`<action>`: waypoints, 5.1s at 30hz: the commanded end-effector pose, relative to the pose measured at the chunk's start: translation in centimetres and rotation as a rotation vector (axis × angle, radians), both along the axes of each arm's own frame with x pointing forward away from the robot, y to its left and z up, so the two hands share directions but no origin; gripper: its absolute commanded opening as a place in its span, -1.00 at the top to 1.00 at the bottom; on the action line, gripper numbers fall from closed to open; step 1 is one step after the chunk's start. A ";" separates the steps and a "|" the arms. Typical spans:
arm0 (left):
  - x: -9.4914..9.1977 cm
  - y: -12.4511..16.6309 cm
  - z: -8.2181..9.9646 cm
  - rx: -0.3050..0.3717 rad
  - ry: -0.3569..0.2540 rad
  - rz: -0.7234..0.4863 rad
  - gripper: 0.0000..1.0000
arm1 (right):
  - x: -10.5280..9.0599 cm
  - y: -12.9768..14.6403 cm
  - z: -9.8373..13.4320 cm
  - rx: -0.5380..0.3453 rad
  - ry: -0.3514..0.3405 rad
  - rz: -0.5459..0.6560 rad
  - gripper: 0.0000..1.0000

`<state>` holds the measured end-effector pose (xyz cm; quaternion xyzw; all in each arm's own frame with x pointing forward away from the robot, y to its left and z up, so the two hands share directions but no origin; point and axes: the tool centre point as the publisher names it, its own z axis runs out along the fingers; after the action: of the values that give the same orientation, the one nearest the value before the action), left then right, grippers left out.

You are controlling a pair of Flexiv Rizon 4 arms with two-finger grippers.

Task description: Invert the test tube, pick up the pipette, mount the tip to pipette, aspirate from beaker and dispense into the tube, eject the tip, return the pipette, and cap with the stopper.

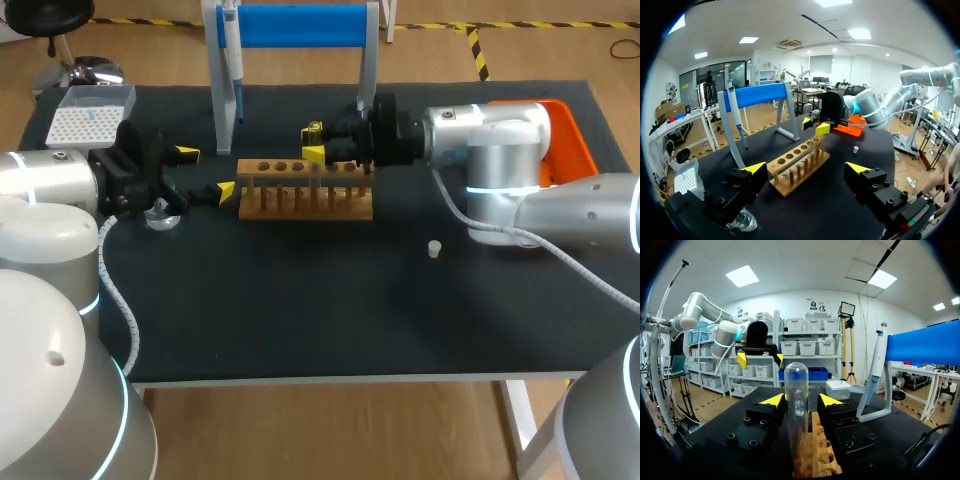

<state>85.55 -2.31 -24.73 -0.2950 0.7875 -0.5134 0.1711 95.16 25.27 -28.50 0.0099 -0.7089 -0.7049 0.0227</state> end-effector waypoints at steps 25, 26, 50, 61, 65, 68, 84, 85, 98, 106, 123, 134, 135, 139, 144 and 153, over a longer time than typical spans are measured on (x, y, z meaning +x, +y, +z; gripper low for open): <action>0.0 0.0 -0.1 -0.003 -0.004 0.000 -1.00 | 0.0 -0.3 0.4 0.000 0.000 -0.001 1.00; 0.0 0.0 -0.1 -0.003 -0.004 0.000 -1.00 | 0.0 -0.3 0.5 0.000 -0.001 -0.001 1.00; 0.0 0.0 -0.1 -0.003 -0.004 0.000 -1.00 | -0.1 -0.5 2.0 -0.009 -0.004 -0.010 1.00; 0.0 0.0 -0.1 -0.003 -0.004 0.000 -1.00 | -0.1 -0.2 2.6 -0.023 0.001 -0.015 1.00; 0.0 0.0 -0.1 -0.003 -0.004 0.000 -1.00 | -0.2 0.0 2.8 -0.025 0.003 -0.018 1.00; 0.0 0.0 -0.1 -0.003 -0.004 0.000 -1.00 | -0.2 0.0 3.0 -0.025 0.005 -0.020 1.00; 0.0 0.0 -0.1 -0.003 -0.004 0.000 -1.00 | -0.1 -0.1 4.2 -0.021 0.036 -0.043 1.00; 0.0 0.0 -0.1 -0.003 -0.004 0.000 -1.00 | -0.1 -0.1 4.3 -0.020 0.037 -0.043 1.00; 0.0 0.0 -0.1 -0.003 -0.004 0.000 -1.00 | -0.5 -0.4 5.9 -0.018 0.031 -0.042 1.00; 0.0 0.0 -0.1 -0.003 -0.004 0.000 -1.00 | -0.8 -0.8 7.2 -0.027 0.027 -0.052 1.00; 0.0 0.0 -0.1 -0.003 -0.004 0.000 -1.00 | -2.9 -3.5 10.3 -0.019 0.030 -0.075 1.00; 0.0 0.0 -0.1 -0.003 -0.004 0.000 -1.00 | -2.9 -3.5 10.3 -0.019 0.030 -0.075 1.00; 0.0 0.0 -0.1 -0.003 -0.004 0.000 -1.00 | -2.9 -3.5 10.3 -0.019 0.030 -0.075 1.00; 0.0 0.0 -0.1 -0.003 -0.004 0.000 -1.00 | -2.9 -3.5 10.3 -0.019 0.030 -0.075 1.00; 0.0 0.0 -0.1 -0.003 -0.004 0.000 -1.00 | -2.5 -4.1 10.8 -0.016 0.174 -0.070 1.00; 0.0 0.0 -0.1 -0.003 -0.004 0.000 -1.00 | -1.6 -5.4 11.6 -0.084 0.771 -0.063 1.00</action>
<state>85.55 -2.31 -24.73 -0.2950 0.7875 -0.5134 0.1710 93.40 20.35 -17.03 -0.1463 -0.6987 -0.6912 0.1129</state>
